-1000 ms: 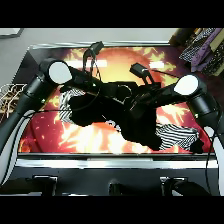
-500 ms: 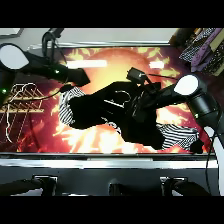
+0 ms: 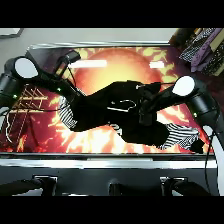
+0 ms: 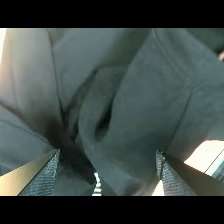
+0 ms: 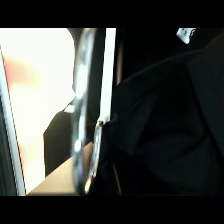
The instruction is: Fold the clothes and pants, and hang the long-sleeved shirts on hangers.
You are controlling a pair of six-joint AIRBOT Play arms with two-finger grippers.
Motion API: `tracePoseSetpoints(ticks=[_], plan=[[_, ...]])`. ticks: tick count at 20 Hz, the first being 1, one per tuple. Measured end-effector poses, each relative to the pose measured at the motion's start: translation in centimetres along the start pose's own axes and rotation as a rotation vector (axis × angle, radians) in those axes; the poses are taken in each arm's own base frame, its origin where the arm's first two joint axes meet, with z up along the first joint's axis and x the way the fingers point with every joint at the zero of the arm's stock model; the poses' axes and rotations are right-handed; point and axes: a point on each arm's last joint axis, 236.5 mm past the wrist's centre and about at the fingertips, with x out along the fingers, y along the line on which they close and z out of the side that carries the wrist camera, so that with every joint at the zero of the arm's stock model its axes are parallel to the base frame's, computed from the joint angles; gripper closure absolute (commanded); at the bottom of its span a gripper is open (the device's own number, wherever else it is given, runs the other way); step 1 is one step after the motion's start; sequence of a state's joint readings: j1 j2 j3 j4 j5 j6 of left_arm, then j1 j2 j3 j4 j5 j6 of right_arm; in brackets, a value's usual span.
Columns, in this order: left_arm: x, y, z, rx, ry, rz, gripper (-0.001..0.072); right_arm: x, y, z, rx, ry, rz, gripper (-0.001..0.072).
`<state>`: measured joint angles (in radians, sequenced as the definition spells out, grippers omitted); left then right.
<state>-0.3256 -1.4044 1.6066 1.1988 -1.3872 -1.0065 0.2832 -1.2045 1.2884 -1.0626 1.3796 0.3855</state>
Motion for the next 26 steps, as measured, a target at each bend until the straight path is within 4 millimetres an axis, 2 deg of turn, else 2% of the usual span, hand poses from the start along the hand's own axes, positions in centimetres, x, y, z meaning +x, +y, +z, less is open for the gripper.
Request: tracePoseSetpoints(ticks=[4, 8, 15, 20, 26], plan=[[1.0, -1.1, -0.6, 0.123, 0.007, -0.056, 0.0001, 0.6, 0.2, -0.8, -0.031, 0.029, 0.026, 0.0671], [1.3, -1.9, -0.6, 0.21, -0.01, -0.094, 0.0006, 0.8, 0.2, -0.8, -0.039, 0.025, 0.033, 0.0672], [1.5, -2.5, -0.4, 0.302, -0.031, -0.123, 0.0008, 0.8, 0.4, 1.1, -0.027, -0.054, 0.044, 0.0672], [2.4, -2.6, -1.1, 0.35, -0.022, -0.134, 0.0008, 0.0, 1.1, 2.5, -0.03, -0.099, 0.067, 0.0672], [3.0, -3.0, -1.4, 0.372, -0.027, -0.157, 0.0008, -0.4, 0.7, 3.3, -0.024, -0.129, 0.043, 0.0672]])
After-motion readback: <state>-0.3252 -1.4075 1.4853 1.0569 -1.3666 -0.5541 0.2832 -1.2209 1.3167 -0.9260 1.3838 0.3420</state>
